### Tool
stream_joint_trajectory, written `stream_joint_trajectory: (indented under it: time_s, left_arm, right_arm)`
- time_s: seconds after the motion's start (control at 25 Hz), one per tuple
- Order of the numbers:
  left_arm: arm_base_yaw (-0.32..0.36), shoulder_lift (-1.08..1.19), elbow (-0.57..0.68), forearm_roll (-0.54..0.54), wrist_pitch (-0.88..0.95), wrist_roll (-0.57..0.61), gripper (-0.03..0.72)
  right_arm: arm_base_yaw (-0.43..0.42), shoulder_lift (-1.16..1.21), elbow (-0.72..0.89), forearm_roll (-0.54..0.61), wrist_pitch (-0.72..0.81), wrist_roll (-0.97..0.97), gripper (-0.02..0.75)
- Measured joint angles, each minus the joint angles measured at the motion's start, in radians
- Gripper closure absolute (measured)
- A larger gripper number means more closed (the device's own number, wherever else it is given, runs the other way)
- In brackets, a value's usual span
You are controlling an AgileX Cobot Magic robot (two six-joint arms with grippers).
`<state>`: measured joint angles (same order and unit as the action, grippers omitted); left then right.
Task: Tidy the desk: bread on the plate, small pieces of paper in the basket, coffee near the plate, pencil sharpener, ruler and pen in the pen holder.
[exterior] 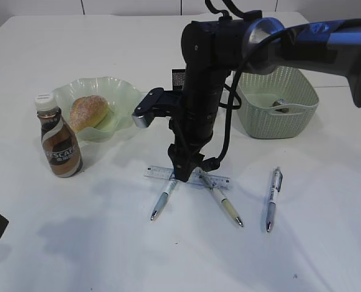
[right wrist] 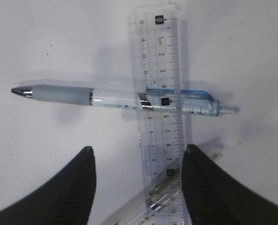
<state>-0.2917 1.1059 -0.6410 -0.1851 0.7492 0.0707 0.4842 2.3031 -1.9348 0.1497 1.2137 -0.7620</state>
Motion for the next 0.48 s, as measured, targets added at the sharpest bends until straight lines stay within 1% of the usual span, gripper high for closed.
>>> stream_joint_trajectory:
  time_s: [0.48]
  left_arm:
    - [0.0, 0.0, 0.0, 0.0, 0.0, 0.0, 0.287]
  right_arm:
    - [0.0, 0.0, 0.0, -0.014, 0.0, 0.026, 0.28]
